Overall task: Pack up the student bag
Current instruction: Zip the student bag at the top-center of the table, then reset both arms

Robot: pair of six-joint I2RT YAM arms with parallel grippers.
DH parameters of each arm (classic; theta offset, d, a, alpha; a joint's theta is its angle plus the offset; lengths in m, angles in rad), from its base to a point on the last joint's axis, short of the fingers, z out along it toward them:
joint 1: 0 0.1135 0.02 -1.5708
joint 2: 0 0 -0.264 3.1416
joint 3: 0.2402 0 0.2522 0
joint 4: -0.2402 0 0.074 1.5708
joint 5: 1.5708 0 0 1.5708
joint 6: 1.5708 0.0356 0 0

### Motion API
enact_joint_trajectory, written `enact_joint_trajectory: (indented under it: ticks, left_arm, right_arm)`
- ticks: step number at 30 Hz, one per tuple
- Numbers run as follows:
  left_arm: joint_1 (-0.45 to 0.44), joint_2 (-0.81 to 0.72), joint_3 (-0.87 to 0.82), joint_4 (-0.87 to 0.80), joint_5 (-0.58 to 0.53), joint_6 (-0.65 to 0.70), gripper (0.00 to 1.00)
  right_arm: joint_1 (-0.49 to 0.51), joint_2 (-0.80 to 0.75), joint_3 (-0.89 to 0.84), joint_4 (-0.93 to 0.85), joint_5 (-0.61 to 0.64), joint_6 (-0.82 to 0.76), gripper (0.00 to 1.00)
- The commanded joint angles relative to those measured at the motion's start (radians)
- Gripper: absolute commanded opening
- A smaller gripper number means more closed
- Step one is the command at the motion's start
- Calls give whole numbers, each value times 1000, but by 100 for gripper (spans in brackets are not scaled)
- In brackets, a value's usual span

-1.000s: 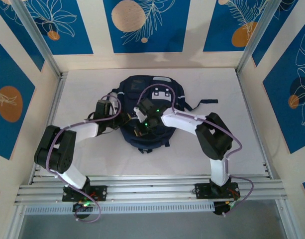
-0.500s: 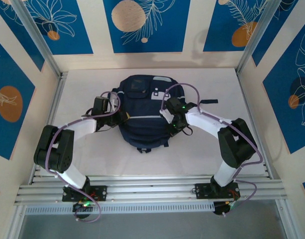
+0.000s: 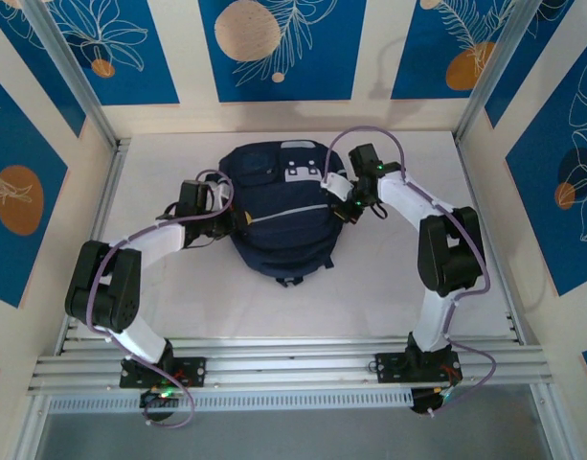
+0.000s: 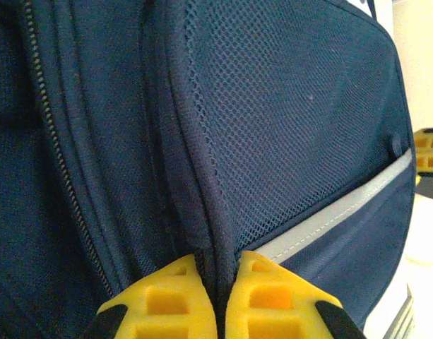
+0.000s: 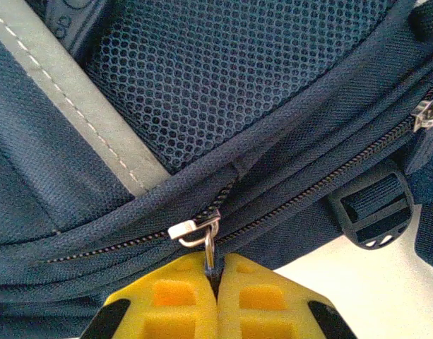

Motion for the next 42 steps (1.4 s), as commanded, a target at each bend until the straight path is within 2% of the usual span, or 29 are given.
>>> enact_joint_trajectory:
  ticks: [1,5,7,8,9,10,11,13,15,18,20,23,25,28,30,33,36,37,42]
  left_arm:
    - [42,12,9,-117,-33,71,0]
    - [45,5,17,-128,-29,77,0]
    - [46,2,22,-130,-22,72,0]
    - [46,1,23,-129,-15,70,0]
    - [46,-1,26,-127,-5,66,0]
    - [46,-6,29,-125,6,62,0]
    - [46,-11,31,-122,16,59,3]
    - [46,-34,40,-128,25,62,22]
    - [45,-65,53,-163,-1,85,51]
    - [47,-138,65,-242,-145,153,87]
    - [46,-190,63,-291,-297,213,97]
    - [46,-268,31,-326,-563,296,100]
    - [48,-318,-27,-291,-751,346,100]
    - [51,-384,-158,-128,-912,439,100]
    - [53,-421,-264,21,-963,479,100]
    - [61,-443,-377,196,-1020,512,100]
    - [70,-417,-436,314,-1044,541,100]
    - [72,-404,-459,375,-1042,553,100]
    - [74,-287,-594,824,-959,656,100]
  right_arm:
    - [-66,28,41,33,80,-33,0]
    - [-63,55,40,40,91,12,2]
    - [-65,42,33,50,66,76,23]
    - [-67,29,26,59,48,111,27]
    - [-70,10,15,71,23,155,36]
    - [-71,-15,-3,91,-6,202,48]
    - [-74,-42,-25,117,-29,245,55]
    - [-74,-114,-99,195,-71,353,70]
    - [-75,-184,-198,302,-58,455,82]
    - [-80,-281,-368,479,10,588,96]
    - [-88,-326,-475,597,67,650,100]
    - [-100,-372,-625,791,172,719,99]
    - [-101,-390,-705,910,247,715,99]
    - [-104,-406,-824,1137,309,687,100]
    - [-124,-406,-863,1184,300,709,100]
    - [-170,-388,-970,1386,301,766,100]
    - [-275,-353,-1026,1490,143,842,100]
    - [-278,-350,-1045,1538,103,834,99]
    - [-274,-352,-1020,1481,85,813,99]
